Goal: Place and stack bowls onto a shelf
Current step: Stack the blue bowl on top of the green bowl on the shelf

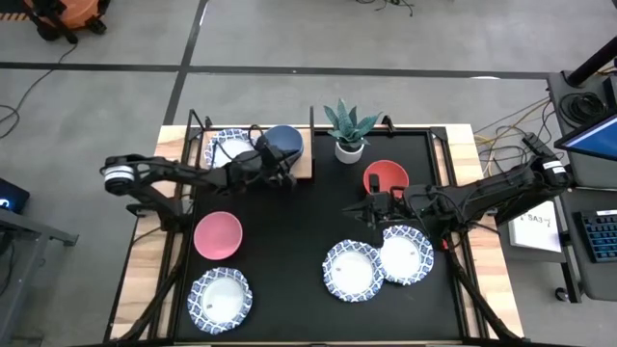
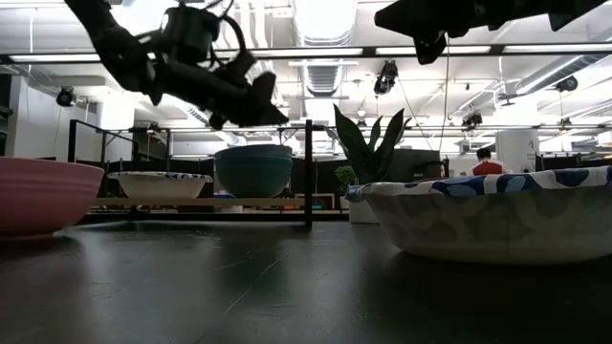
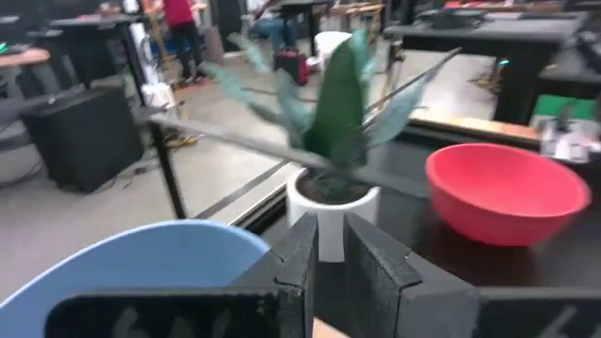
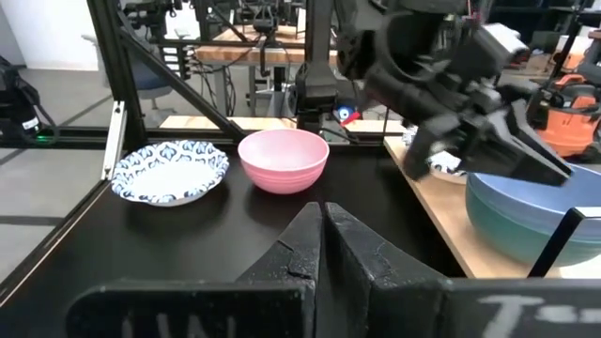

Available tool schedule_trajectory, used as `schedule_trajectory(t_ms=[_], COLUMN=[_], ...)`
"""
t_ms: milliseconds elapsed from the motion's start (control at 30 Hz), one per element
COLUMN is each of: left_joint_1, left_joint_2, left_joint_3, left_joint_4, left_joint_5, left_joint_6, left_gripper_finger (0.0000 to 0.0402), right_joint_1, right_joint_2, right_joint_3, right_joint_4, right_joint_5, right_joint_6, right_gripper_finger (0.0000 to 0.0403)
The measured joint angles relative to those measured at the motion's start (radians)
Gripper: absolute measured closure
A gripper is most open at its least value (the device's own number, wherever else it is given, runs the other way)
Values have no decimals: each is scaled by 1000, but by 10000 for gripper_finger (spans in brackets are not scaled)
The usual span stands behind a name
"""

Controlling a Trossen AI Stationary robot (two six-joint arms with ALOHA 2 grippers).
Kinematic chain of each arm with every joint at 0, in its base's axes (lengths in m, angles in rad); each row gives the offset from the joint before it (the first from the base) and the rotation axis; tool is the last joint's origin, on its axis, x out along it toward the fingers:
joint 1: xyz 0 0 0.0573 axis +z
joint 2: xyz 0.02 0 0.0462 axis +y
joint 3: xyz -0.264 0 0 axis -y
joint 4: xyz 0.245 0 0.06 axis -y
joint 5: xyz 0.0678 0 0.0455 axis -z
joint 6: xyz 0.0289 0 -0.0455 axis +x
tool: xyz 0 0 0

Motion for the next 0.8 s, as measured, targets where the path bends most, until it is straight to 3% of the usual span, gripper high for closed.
schedule_trajectory(t_ms=[400, 800], left_joint_1=[39, 44], left_joint_2=[61, 100], left_joint_3=[56, 109], left_joint_4=[-85, -176], left_joint_5=[62, 61], left_joint_6=[-52, -69], left_gripper_finger=[367, 367], right_joint_1=[0, 0], right_joint_2=[0, 0], right_joint_3=[-2, -6], right_joint_4=[-2, -7], right_joint_5=[0, 0], right_joint_6=[2, 10], right_gripper_finger=[394, 394])
